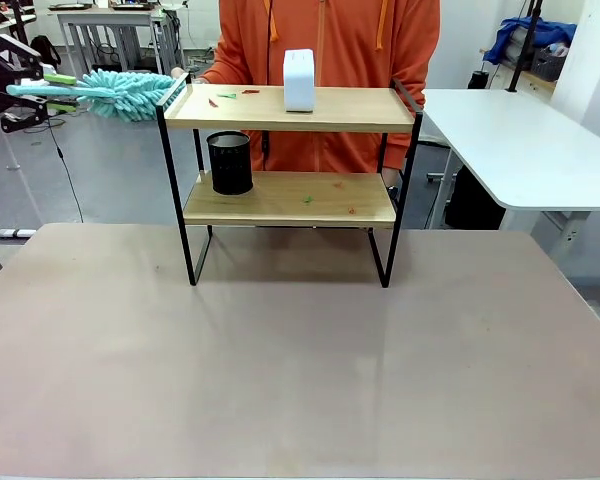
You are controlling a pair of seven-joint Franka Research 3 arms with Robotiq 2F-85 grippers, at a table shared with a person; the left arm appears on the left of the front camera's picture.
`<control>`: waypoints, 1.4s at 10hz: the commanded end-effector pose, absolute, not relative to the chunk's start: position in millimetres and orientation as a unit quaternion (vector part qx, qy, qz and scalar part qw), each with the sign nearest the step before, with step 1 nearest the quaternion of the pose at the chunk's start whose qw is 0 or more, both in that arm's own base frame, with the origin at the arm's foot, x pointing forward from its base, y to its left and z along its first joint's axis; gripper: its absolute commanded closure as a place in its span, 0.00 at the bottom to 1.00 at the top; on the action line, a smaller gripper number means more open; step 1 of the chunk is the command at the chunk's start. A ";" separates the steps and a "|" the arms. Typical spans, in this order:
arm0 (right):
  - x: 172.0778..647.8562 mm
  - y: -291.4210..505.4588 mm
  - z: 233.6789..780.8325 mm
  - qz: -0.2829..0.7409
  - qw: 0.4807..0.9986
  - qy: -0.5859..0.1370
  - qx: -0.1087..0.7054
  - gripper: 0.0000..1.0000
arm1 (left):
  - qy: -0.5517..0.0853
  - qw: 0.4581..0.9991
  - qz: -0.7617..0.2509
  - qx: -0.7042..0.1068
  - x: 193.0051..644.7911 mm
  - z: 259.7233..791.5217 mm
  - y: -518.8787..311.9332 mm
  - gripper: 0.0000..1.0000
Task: Clean the shelf.
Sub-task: Pick up the Duster from the human.
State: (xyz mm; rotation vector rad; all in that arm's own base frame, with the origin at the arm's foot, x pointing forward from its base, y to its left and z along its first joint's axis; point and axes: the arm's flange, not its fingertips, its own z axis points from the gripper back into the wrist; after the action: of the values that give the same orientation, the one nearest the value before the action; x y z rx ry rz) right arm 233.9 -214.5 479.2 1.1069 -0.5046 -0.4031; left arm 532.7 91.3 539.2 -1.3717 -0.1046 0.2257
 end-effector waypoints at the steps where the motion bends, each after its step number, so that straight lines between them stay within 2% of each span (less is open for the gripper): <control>1: 236.2 -215.0 481.0 -0.178 0.799 -0.247 0.519 0.00 | -0.052 0.764 0.093 -0.637 527.5 535.5 88.8 1.00; 6: 236.2 -215.0 481.0 -0.178 0.799 -0.247 0.519 0.00 | -0.072 0.772 0.071 -0.627 505.7 548.3 95.4 1.00; 7: 236.2 -215.0 481.0 -0.178 0.799 -0.247 0.519 0.00 | -0.087 0.776 0.048 -0.623 482.8 564.4 109.2 1.00; 9: 236.2 -215.0 481.0 -0.178 0.799 -0.247 0.519 0.00 | -0.148 0.812 0.011 -0.565 398.8 595.1 158.6 1.00; 11: 236.2 -215.0 481.0 -0.178 0.799 -0.247 0.519 0.00 | -0.179 0.832 -0.018 -0.525 311.6 592.3 211.6 1.00; 12: 236.2 -215.0 481.0 -0.178 0.799 -0.247 0.519 0.00 | -0.170 0.843 -0.040 -0.509 272.3 575.9 232.5 1.00; 14: 236.2 -215.0 481.0 -0.178 0.799 -0.247 0.519 0.00 | -0.120 0.864 -0.075 -0.483 242.4 536.4 235.7 1.00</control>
State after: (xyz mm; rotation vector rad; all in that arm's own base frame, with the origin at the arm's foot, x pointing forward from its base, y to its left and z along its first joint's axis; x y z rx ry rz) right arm 234.0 -214.3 479.3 1.1048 -0.5033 -0.4033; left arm 229.3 246.6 555.6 -1.0461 -0.2839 -0.1062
